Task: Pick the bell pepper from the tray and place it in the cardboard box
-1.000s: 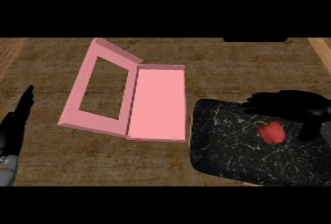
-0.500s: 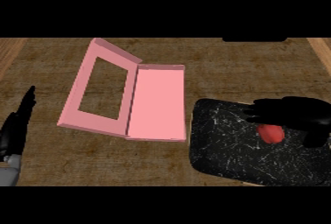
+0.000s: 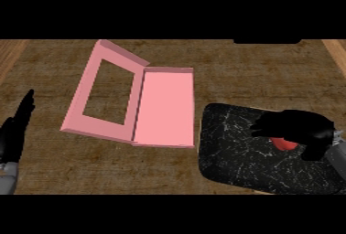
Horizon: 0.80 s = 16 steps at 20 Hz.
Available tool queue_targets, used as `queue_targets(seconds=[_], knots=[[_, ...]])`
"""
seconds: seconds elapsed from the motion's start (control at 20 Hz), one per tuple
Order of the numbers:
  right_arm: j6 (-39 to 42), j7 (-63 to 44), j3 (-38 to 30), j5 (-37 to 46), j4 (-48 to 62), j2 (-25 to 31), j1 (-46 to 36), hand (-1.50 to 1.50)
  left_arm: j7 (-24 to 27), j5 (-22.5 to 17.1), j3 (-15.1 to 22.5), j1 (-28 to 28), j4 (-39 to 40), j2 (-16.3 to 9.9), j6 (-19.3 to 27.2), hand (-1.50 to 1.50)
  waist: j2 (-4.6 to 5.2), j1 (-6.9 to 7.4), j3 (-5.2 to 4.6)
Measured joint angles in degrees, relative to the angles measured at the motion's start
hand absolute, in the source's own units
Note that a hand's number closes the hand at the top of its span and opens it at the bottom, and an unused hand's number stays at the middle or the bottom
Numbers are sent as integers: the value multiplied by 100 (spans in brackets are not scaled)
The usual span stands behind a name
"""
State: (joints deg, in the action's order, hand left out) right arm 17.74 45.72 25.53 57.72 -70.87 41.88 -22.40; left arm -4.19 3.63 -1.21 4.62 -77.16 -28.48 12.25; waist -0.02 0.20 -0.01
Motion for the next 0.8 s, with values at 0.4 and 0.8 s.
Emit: queue_targets(seconds=[0.4, 0.8], knots=[[-940, 288, -434, 277, 400, -546, -141, 150, 23, 131, -119, 64, 62, 114, -78, 0, -20, 2, -44], [-1419, 396, -1149, 78, 916, -956, -652, 150, 58, 276, -125, 208, 215, 249, -101, 0, 8, 36, -19]])
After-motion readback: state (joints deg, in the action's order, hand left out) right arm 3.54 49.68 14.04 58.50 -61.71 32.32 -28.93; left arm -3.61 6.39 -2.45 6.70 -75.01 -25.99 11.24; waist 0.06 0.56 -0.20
